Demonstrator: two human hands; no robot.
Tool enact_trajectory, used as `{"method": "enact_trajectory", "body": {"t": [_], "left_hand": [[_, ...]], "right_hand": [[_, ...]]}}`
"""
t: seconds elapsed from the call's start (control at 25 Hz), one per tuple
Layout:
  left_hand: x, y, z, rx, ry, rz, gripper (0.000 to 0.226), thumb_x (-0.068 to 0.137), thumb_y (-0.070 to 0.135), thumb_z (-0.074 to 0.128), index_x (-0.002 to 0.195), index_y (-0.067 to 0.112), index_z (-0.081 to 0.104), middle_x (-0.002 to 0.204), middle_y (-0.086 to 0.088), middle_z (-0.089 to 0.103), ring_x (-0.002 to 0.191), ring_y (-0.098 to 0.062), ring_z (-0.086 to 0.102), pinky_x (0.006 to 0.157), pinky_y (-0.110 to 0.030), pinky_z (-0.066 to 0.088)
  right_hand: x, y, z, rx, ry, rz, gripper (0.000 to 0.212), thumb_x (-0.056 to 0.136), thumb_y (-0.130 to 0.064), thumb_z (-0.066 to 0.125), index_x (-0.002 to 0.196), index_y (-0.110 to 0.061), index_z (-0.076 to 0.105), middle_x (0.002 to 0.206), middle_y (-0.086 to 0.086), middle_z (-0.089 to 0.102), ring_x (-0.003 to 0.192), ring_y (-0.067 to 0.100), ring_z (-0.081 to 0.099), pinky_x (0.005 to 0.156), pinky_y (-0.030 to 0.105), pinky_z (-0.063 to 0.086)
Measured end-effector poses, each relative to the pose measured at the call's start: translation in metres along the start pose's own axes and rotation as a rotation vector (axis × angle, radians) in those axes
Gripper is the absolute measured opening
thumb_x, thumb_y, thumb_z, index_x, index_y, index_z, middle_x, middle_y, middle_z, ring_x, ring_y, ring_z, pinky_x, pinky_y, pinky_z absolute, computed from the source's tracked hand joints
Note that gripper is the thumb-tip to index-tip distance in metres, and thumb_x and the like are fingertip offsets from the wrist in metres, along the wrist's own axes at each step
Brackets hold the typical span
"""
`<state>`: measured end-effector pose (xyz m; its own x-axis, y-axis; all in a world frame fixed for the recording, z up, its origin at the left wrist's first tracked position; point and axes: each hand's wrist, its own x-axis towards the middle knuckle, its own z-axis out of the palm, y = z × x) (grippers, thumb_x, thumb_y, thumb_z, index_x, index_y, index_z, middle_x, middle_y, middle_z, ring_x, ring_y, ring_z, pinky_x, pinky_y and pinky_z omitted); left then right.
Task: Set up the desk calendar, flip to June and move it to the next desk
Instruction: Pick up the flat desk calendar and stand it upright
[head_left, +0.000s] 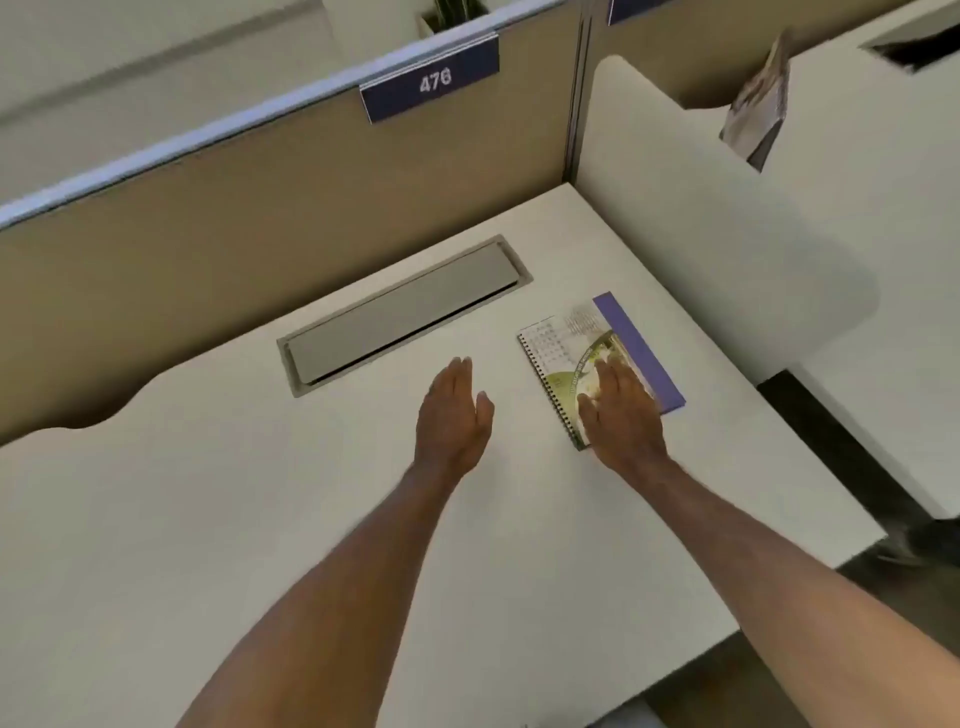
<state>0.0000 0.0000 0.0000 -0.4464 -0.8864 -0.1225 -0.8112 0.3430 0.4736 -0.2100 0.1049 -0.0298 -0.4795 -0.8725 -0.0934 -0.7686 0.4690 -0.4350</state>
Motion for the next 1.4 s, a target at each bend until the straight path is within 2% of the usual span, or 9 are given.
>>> {"method": "enact_trajectory", "body": {"t": [0.12,0.32,0.4,0.52,0.72,0.8,0.92,1.16,1.4], "left_hand": [[0.004,0.025,0.043,-0.180,-0.119,-0.178,0.053,0.099,0.032,0.052,0.148,0.011,0.048,0.156,-0.007,0.047,0.147,-0.025,0.034,0.120,-0.037,0.030],[0.017,0.070,0.091,-0.555,-0.265,-0.504,0.055,0.094,0.032,0.057,0.144,0.010,0.052,0.151,-0.010,0.051,0.141,-0.028,0.044,0.116,-0.044,0.038],[0.025,0.079,0.096,-0.723,-0.281,-0.576,0.043,0.091,0.029,0.054,0.129,0.009,0.060,0.132,-0.008,0.063,0.121,-0.029,0.057,0.099,-0.040,0.050],[0.036,0.088,0.097,-0.993,-0.313,-0.702,0.018,0.092,0.021,0.051,0.104,0.023,0.065,0.103,0.005,0.066,0.096,-0.018,0.056,0.080,-0.032,0.045],[0.048,0.079,0.093,-1.196,-0.366,-0.875,0.043,0.096,0.015,0.054,0.139,0.014,0.055,0.132,-0.008,0.067,0.101,-0.021,0.061,0.092,-0.035,0.046],[0.047,0.070,0.089,-1.202,-0.364,-0.860,0.034,0.099,0.014,0.053,0.130,0.016,0.065,0.121,-0.008,0.072,0.091,-0.019,0.065,0.080,-0.031,0.051],[0.043,0.057,0.086,-1.285,-0.292,-0.801,0.032,0.102,0.010,0.051,0.131,0.014,0.065,0.116,-0.010,0.072,0.091,-0.024,0.067,0.074,-0.032,0.054],[0.034,0.024,0.034,-1.181,-0.262,-0.611,0.025,0.099,0.010,0.059,0.122,0.011,0.070,0.117,-0.016,0.074,0.091,-0.025,0.073,0.075,-0.029,0.059],[0.011,-0.017,-0.037,-0.799,-0.329,-0.335,0.017,0.099,0.018,0.062,0.111,0.009,0.069,0.106,-0.010,0.076,0.090,-0.018,0.073,0.068,-0.022,0.059]], "right_hand": [[0.015,0.037,0.002,0.116,-0.006,0.143,0.054,0.100,-0.024,0.054,0.149,-0.004,0.042,0.157,0.021,0.041,0.143,0.040,0.040,0.112,0.049,0.040],[0.040,0.084,0.000,0.265,0.013,0.447,0.061,0.096,-0.024,0.060,0.151,-0.005,0.040,0.158,0.017,0.041,0.144,0.038,0.037,0.113,0.051,0.040],[0.043,0.092,0.002,0.245,0.002,0.474,0.062,0.095,-0.026,0.061,0.151,-0.007,0.041,0.154,0.016,0.046,0.141,0.039,0.038,0.110,0.051,0.042],[0.042,0.097,0.010,0.248,-0.021,0.472,0.060,0.091,-0.021,0.062,0.147,-0.009,0.045,0.145,0.018,0.049,0.132,0.040,0.040,0.106,0.049,0.042],[0.046,0.100,0.008,0.462,-0.003,0.629,0.036,0.083,-0.006,0.060,0.117,-0.012,0.065,0.110,0.007,0.058,0.110,0.040,0.054,0.092,0.045,0.054],[0.045,0.102,0.003,0.664,-0.065,0.682,0.047,0.085,-0.004,0.062,0.130,-0.016,0.065,0.121,0.009,0.066,0.108,0.033,0.063,0.088,0.041,0.059],[0.033,0.093,0.001,0.938,-0.147,0.739,0.042,0.089,-0.004,0.068,0.130,-0.013,0.062,0.125,0.010,0.069,0.086,0.017,0.065,0.059,0.023,0.052],[-0.012,0.058,0.011,0.954,-0.311,0.707,0.026,0.091,-0.015,0.074,0.112,-0.015,0.058,0.109,0.010,0.069,0.076,0.016,0.061,0.062,0.029,0.045],[-0.016,0.007,-0.002,0.807,0.088,0.441,0.053,0.093,-0.015,0.071,0.139,-0.024,0.046,0.138,0.002,0.049,0.115,0.016,0.054,0.078,0.018,0.046]]}}
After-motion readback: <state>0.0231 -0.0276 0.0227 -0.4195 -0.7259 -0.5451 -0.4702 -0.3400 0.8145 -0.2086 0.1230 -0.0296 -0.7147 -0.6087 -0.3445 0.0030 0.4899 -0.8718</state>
